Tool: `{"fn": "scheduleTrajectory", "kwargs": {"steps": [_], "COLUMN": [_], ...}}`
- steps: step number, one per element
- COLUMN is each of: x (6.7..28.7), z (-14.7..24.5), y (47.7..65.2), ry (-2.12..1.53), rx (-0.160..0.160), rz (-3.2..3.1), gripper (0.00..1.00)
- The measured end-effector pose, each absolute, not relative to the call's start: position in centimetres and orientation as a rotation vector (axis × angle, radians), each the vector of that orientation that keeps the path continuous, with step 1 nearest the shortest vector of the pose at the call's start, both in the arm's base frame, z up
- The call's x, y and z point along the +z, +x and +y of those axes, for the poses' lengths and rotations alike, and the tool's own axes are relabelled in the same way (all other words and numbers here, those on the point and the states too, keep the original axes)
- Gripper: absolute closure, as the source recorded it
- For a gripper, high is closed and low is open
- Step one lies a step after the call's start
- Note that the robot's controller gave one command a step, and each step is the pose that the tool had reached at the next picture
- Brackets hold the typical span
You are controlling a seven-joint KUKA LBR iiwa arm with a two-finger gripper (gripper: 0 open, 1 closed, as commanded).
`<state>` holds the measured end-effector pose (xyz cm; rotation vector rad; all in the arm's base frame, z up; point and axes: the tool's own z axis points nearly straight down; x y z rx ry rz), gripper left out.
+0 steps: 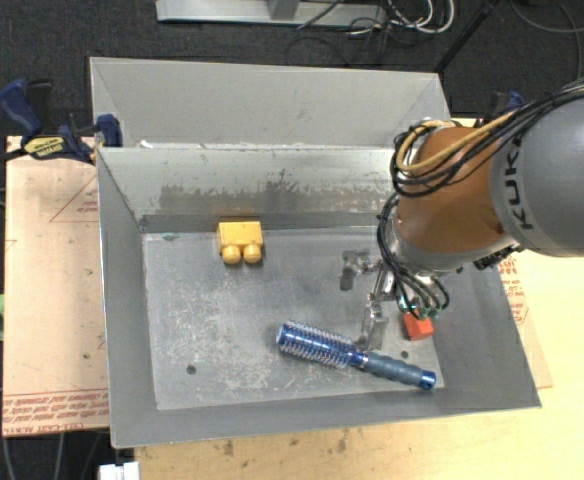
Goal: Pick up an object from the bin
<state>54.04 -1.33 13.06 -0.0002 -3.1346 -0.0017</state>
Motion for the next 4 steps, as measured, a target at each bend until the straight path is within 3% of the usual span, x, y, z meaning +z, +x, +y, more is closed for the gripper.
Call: {"fn": "scheduleTrajectory", "kwargs": {"steps": [1, 2, 3, 4], "x": [6.9, 7.0, 19.7, 28.4], "z": [-2.5, -2.5, -4.0, -3.0], "y": [49.0, 49.1, 50.9, 52.4], "ry": [-0.309, -0.307, -0.322, 0.208], "rx": [-0.002, -0.002, -0.001, 0.000], "rz": [-3.125, -3.127, -3.134, -3.140], "gripper": [0.00, 1.00, 1.00, 1.00]}}
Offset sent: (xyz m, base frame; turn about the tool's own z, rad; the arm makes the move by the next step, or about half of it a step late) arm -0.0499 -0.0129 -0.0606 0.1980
